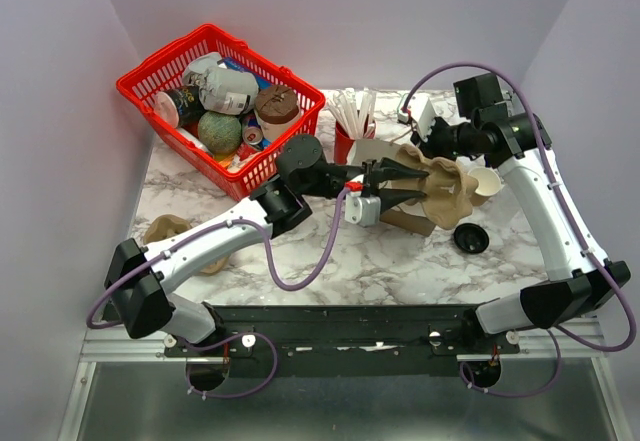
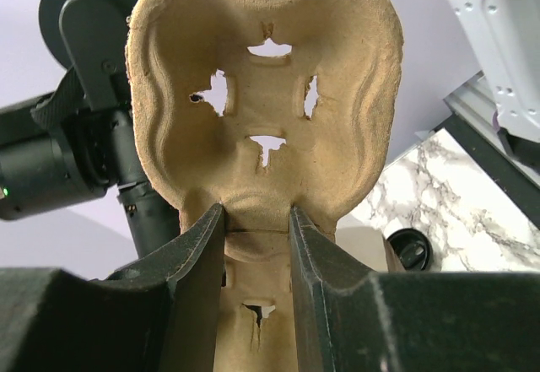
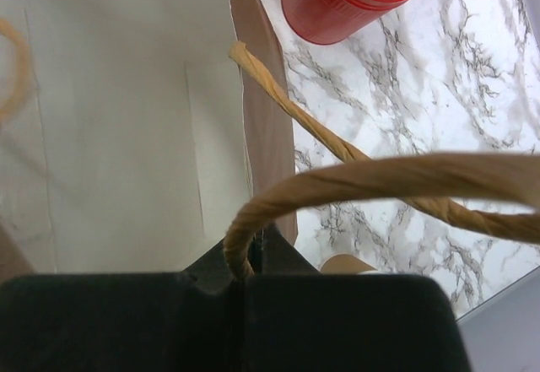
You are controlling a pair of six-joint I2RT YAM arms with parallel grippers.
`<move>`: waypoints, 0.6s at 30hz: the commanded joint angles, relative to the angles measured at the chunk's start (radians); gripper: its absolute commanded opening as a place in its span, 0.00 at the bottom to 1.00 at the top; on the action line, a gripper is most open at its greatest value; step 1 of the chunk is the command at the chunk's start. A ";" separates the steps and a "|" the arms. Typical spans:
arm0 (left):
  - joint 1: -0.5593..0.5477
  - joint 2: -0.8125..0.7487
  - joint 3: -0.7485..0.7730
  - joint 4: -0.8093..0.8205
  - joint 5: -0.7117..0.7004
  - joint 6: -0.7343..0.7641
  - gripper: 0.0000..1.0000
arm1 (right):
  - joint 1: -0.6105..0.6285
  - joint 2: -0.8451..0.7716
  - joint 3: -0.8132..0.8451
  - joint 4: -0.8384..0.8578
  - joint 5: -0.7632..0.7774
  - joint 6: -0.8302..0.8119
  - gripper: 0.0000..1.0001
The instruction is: Pack the takeout coffee
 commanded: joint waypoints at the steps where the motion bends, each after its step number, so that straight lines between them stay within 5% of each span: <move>1: -0.010 0.018 0.045 -0.024 0.040 0.022 0.00 | 0.008 -0.027 -0.007 0.009 -0.030 0.009 0.01; 11: 0.017 0.086 0.085 -0.122 -0.006 0.110 0.00 | 0.008 -0.035 0.016 -0.049 -0.057 -0.045 0.01; 18: 0.049 0.054 0.111 -0.414 -0.014 0.268 0.00 | 0.008 -0.072 -0.032 -0.034 -0.039 -0.031 0.00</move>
